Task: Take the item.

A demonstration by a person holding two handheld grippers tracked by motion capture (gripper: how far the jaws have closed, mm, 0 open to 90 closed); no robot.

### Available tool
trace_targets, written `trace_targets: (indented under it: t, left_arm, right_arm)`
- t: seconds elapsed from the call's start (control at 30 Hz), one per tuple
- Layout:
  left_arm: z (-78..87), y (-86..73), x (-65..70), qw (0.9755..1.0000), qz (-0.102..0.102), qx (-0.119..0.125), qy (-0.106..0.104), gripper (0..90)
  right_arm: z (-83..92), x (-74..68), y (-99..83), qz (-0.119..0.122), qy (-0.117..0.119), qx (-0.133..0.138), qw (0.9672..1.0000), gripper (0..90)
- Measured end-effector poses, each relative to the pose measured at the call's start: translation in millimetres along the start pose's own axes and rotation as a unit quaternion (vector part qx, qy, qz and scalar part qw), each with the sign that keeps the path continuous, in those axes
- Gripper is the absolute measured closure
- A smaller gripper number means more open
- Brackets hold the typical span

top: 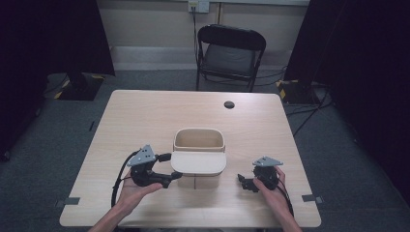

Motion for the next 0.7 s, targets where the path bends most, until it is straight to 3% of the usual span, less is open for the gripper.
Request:
trace_targets:
  t: [0.7]
  left_arm:
    - [4.8, 7.0, 2.5, 0.9999, -0.006, 0.016, -0.005, 24.6]
  right_arm:
    - [0.0, 0.0, 0.0, 0.0, 0.0, 0.0, 1.0, 11.6]
Point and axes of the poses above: each handheld gripper's, and its own axes: z roughly backward along the jaws, y roughly out of its top, x roughly to its right, the point moved 9 cm from there along -z, roughly forward along the jaws, and after that the axes turned 10 degrees about z, right-handed, at the moved point
